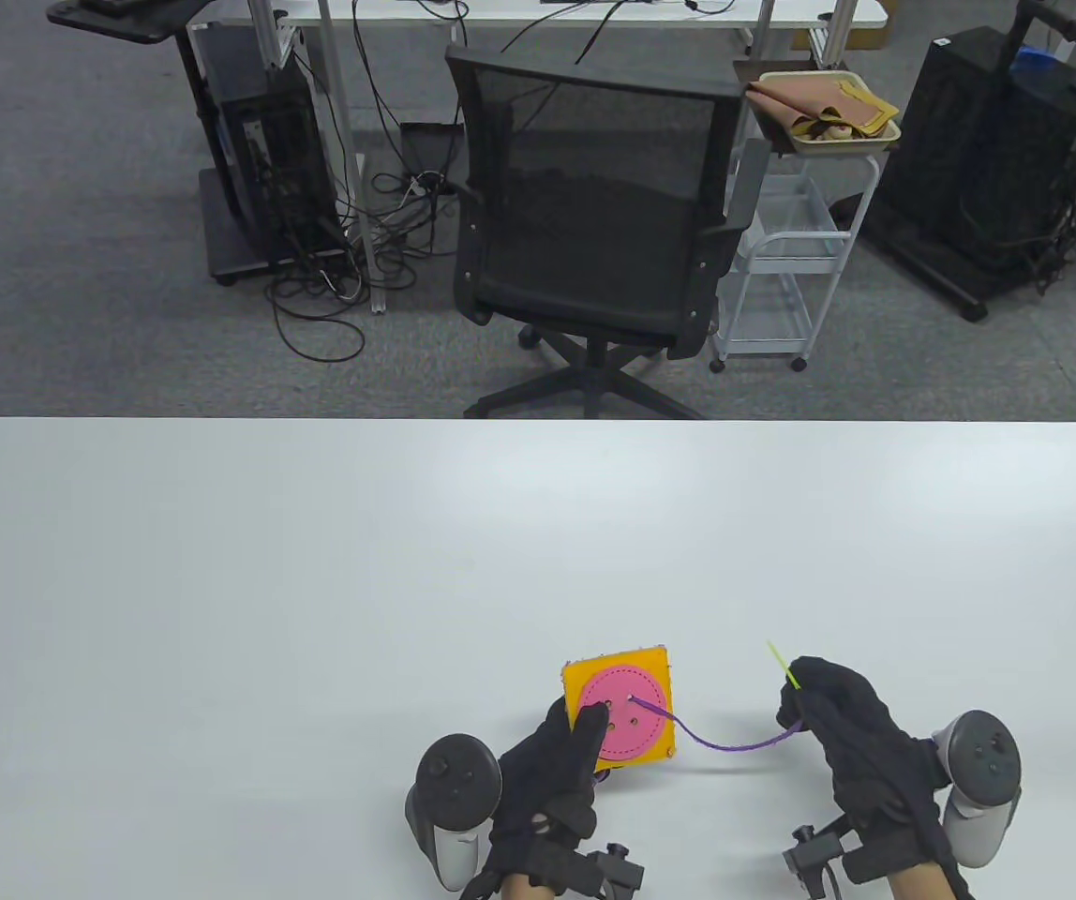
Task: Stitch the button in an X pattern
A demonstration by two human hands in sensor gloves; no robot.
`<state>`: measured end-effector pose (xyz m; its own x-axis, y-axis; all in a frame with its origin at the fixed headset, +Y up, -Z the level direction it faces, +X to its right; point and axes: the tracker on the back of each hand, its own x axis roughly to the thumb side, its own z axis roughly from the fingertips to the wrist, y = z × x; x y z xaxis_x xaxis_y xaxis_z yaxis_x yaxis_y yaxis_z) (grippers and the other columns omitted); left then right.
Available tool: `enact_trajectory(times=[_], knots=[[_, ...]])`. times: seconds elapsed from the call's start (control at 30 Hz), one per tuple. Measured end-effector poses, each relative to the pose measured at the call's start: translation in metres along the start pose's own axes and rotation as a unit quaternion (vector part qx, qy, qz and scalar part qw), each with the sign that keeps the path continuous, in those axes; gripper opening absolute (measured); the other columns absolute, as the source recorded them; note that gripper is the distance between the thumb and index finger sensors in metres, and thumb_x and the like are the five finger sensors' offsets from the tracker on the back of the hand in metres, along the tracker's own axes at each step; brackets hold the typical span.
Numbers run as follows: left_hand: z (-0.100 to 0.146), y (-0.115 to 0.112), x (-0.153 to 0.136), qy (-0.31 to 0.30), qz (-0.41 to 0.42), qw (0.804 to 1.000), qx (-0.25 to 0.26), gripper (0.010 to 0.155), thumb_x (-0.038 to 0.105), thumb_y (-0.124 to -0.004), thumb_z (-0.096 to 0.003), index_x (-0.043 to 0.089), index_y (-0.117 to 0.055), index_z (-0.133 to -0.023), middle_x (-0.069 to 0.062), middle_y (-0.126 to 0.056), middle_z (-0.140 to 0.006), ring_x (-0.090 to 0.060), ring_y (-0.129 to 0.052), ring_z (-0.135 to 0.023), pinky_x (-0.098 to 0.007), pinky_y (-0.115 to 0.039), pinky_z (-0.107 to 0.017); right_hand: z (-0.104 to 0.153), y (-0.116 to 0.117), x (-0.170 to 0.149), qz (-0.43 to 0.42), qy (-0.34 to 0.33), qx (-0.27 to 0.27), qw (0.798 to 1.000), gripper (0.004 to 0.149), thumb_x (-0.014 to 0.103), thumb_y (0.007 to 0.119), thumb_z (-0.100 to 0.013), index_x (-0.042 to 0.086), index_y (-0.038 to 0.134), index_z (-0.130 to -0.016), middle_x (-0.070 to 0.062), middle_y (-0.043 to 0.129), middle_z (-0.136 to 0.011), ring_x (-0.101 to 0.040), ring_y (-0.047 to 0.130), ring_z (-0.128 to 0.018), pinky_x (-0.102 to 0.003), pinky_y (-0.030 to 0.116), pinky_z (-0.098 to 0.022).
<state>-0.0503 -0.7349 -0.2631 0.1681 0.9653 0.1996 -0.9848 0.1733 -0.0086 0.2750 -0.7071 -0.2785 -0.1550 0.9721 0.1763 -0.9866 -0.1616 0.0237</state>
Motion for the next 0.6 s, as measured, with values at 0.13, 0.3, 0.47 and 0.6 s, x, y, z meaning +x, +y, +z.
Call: enact_trajectory(times=[0.13,0.3,0.47,0.6], knots=[[0.000,-0.005,-0.001,0.002,-0.024,1.000,-0.002,0.051,0.045,-0.067,-0.0546,0.013,-0.081,-0.093,-0.004,-0.110,-0.065,-0.023,-0.112,-0.049,-0.045,-0.090,-0.035,0.004,0.012,0.005,0.045,-0.023,0.013,0.999,0.036,0.032,0.073,-0.053,0.026,0.072,-0.089,-0.006,0.085,-0.077,-0.022,0.084,-0.067,-0.054,0.062,-0.073],[-0.001,-0.011,0.001,-0.001,-0.060,0.998,-0.007,0.052,0.044,-0.067,-0.0545,0.013,-0.079,-0.094,-0.004,-0.111,-0.065,-0.023,-0.112,-0.049,-0.045,-0.091,-0.035,0.008,0.030,0.009,0.107,-0.051,0.058,0.991,0.036,0.033,0.074,-0.053,0.025,0.074,-0.088,-0.007,0.086,-0.074,-0.021,0.085,-0.064,-0.054,0.062,-0.072],[-0.001,-0.017,0.003,-0.006,-0.081,0.997,-0.011,0.052,0.044,-0.067,-0.0543,0.012,-0.079,-0.094,-0.005,-0.111,-0.064,-0.024,-0.113,-0.048,-0.045,-0.091,-0.034,0.013,0.045,0.012,0.168,-0.076,0.080,0.980,0.037,0.034,0.074,-0.052,0.024,0.074,-0.088,-0.006,0.086,-0.072,-0.021,0.085,-0.062,-0.054,0.063,-0.072],[-0.001,-0.020,0.004,-0.010,-0.093,0.996,-0.016,0.052,0.044,-0.067,-0.0540,0.012,-0.080,-0.094,-0.005,-0.111,-0.064,-0.024,-0.113,-0.048,-0.046,-0.091,-0.034,0.016,0.052,0.013,0.207,-0.084,0.083,0.971,0.037,0.034,0.074,-0.052,0.024,0.073,-0.087,-0.007,0.086,-0.070,-0.020,0.084,-0.061,-0.053,0.063,-0.071]])
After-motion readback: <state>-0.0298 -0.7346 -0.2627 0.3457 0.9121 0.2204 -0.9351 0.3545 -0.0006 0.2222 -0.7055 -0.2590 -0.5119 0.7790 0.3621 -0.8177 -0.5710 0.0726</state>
